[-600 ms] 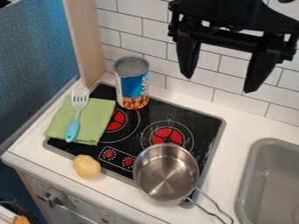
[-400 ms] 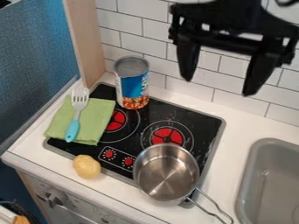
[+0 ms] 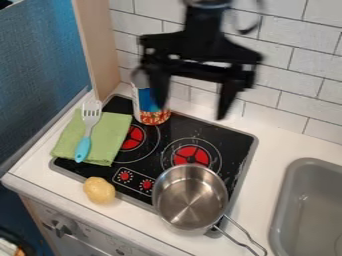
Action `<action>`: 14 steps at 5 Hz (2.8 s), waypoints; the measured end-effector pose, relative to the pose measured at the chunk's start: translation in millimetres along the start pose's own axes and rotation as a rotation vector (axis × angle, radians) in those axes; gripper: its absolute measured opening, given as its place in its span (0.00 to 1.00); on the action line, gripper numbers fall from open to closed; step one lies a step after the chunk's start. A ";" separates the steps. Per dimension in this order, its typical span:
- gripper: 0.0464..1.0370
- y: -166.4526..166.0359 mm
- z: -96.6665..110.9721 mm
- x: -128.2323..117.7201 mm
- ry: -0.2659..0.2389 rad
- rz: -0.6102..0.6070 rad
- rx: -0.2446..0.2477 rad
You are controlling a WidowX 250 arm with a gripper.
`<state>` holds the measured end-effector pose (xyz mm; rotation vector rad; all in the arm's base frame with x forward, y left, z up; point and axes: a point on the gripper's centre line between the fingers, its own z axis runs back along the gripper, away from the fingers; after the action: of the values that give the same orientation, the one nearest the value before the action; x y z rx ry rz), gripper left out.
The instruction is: Move the blue spatula into the silver pot
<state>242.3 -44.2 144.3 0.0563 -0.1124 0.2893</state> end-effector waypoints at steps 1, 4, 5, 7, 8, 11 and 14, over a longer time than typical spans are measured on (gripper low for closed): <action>0.96 41.8 -21.8 6.6 0.030 0.113 -0.003; 0.96 137.3 -96.7 20.7 0.090 0.311 0.055; 0.96 149.2 -116.3 28.8 0.078 0.319 0.064; 0.96 180.2 -158.9 31.4 0.060 0.330 0.043; 0.96 188.8 -171.2 37.8 0.038 0.354 0.030; 0.95 166.8 -168.6 50.1 -0.008 0.332 0.037; 0.95 167.4 -188.3 42.2 0.018 0.335 0.060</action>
<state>253.6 141.4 -30.9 0.0943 -0.0950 0.6277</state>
